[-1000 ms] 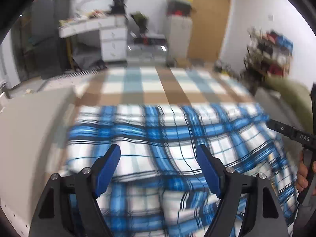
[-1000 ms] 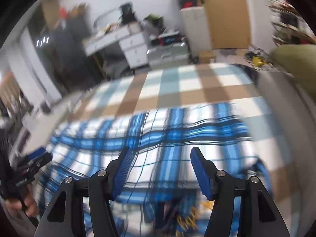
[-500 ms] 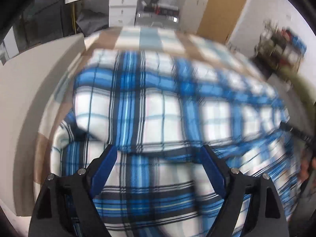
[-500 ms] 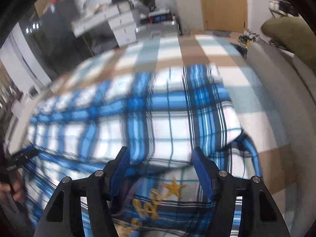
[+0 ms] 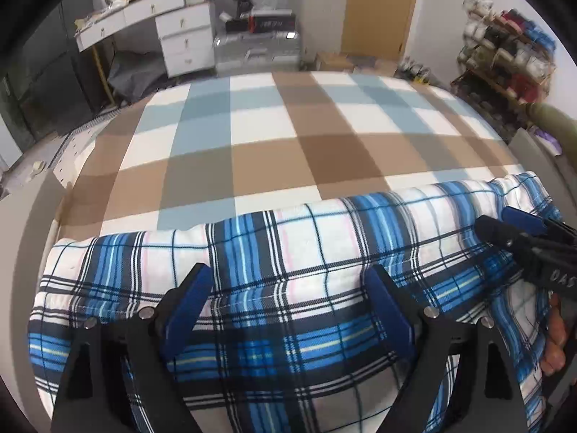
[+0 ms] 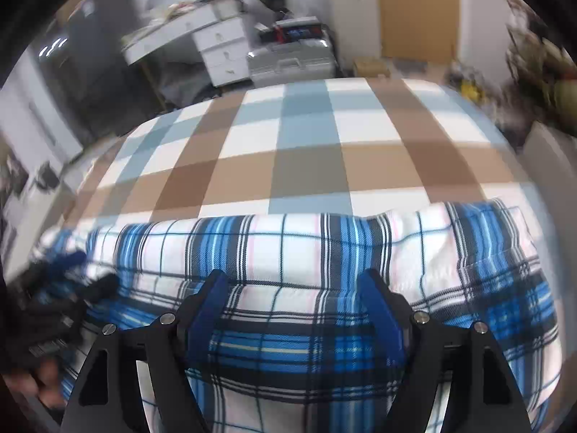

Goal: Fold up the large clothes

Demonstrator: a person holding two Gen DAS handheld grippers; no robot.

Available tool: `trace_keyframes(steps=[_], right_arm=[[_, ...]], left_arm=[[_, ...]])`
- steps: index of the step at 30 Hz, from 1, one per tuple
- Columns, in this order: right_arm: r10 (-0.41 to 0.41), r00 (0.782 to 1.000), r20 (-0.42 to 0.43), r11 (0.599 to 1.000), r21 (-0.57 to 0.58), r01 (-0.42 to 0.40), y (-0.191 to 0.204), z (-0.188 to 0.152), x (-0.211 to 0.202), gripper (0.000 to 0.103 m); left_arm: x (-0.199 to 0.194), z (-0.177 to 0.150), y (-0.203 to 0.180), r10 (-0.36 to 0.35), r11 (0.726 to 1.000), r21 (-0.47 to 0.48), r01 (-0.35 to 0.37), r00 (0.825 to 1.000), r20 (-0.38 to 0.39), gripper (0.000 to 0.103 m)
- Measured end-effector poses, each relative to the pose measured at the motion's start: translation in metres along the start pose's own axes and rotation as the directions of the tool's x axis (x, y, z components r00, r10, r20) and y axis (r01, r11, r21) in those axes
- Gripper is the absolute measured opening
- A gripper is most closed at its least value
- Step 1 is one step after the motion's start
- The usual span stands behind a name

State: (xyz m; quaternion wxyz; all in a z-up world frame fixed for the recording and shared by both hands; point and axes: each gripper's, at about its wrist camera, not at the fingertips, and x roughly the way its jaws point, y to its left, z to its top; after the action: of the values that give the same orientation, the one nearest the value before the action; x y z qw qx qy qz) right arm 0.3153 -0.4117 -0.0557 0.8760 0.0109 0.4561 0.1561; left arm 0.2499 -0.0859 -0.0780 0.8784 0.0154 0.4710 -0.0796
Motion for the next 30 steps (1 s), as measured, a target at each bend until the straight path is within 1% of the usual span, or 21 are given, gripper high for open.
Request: trace_keyframes(steps=[3,4,5,7,8,9,10,11,12,13,14,15,16,18,19,20,22,24,26,28,30], right_arm=[[-0.027,1.000,0.002,0.997,-0.075,0.027,-0.006,-0.008,-0.006,0.073],[-0.073,0.997,0.006,0.994,-0.078,0.073,-0.012,-0.010,-0.011,0.073],[-0.104,0.994,0.017,0.992,-0.069,0.105,-0.018,-0.012,-0.016,0.073],[-0.101,0.994,0.038,0.995,-0.021,0.101,-0.041,-0.019,-0.027,0.075],[-0.110,0.993,0.041,0.994,0.011,0.110,-0.052,-0.023,-0.029,0.076],[-0.112,0.993,0.030,0.993,0.052,0.111,-0.063,-0.024,-0.026,0.076],[-0.079,0.997,-0.006,0.992,0.103,0.079,-0.076,-0.026,-0.019,0.077],[-0.071,0.997,0.017,0.990,0.120,0.068,-0.079,-0.025,-0.026,0.075],[-0.087,0.996,-0.001,0.988,0.127,0.086,-0.079,-0.025,-0.033,0.074],[-0.082,0.997,0.008,0.989,0.128,0.080,-0.079,-0.025,-0.043,0.074],[-0.074,0.996,0.047,0.990,0.125,0.068,-0.080,-0.028,-0.053,0.074],[-0.087,0.994,0.070,0.990,0.116,0.079,-0.081,-0.031,-0.060,0.076],[-0.108,0.992,0.063,0.990,0.099,0.101,-0.084,-0.035,-0.059,0.076],[-0.086,0.996,-0.007,0.991,0.101,0.086,-0.094,-0.042,-0.047,0.076],[-0.072,0.997,-0.014,0.991,0.109,0.073,-0.096,-0.046,-0.049,0.076],[-0.073,0.997,0.005,0.993,0.095,0.072,-0.094,-0.050,-0.058,0.076],[-0.068,0.998,0.020,0.996,0.058,0.066,-0.087,-0.059,-0.078,0.076],[-0.016,0.999,0.039,0.998,0.061,0.014,-0.085,-0.070,-0.099,0.076],[0.041,0.998,0.053,0.997,0.067,-0.045,-0.081,-0.086,-0.122,0.076],[0.102,0.992,0.072,0.993,0.054,-0.106,-0.075,-0.104,-0.142,0.076],[0.148,0.984,0.095,0.988,0.023,-0.151,-0.067,-0.121,-0.161,0.076]], left_arm=[[-0.010,-0.008,0.010,0.038,0.999,0.007,-0.038,0.999,-0.005,0.084],[-0.018,-0.012,0.017,0.046,0.999,-0.011,-0.046,0.999,0.000,0.085],[-0.029,-0.018,0.025,0.035,0.999,-0.040,-0.035,0.999,0.017,0.085],[-0.041,-0.026,0.042,0.092,0.992,-0.091,-0.088,0.995,0.037,0.085],[-0.041,-0.033,0.054,0.105,0.987,-0.124,-0.099,0.993,0.045,0.085],[-0.035,-0.039,0.065,0.078,0.984,-0.162,-0.072,0.997,0.027,0.086],[-0.034,-0.042,0.072,0.044,0.983,-0.183,-0.034,0.998,0.049,0.087],[-0.035,-0.042,0.072,0.059,0.982,-0.180,-0.050,0.997,0.043,0.087],[-0.039,-0.042,0.071,0.082,0.980,-0.180,-0.078,0.996,0.015,0.087],[-0.047,-0.043,0.070,0.104,0.978,-0.181,-0.099,0.994,0.018,0.087],[-0.053,-0.045,0.070,0.110,0.978,-0.181,-0.101,0.993,0.041,0.087],[-0.059,-0.050,0.072,0.114,0.978,-0.182,-0.100,0.991,0.070,0.087],[-0.054,-0.054,0.075,0.126,0.976,-0.186,-0.114,0.991,0.052,0.087],[-0.038,-0.062,0.078,0.152,0.971,-0.183,-0.154,0.988,-0.026,0.087],[-0.041,-0.066,0.076,0.167,0.972,-0.167,-0.165,0.986,-0.001,0.087],[-0.046,-0.067,0.072,0.161,0.975,-0.158,-0.158,0.987,0.008,0.087],[-0.061,-0.076,0.067,0.121,0.979,-0.166,-0.114,0.992,0.027,0.087],[-0.080,-0.091,0.062,0.107,0.974,-0.204,-0.096,0.993,0.044,0.087],[-0.096,-0.105,0.054,0.086,0.970,-0.230,-0.076,0.996,0.033,0.087],[-0.110,-0.121,0.037,0.026,0.972,-0.233,-0.015,0.999,0.046,0.087],[-0.122,-0.135,0.010,-0.065,0.975,-0.211,0.075,0.996,0.054,0.087]])
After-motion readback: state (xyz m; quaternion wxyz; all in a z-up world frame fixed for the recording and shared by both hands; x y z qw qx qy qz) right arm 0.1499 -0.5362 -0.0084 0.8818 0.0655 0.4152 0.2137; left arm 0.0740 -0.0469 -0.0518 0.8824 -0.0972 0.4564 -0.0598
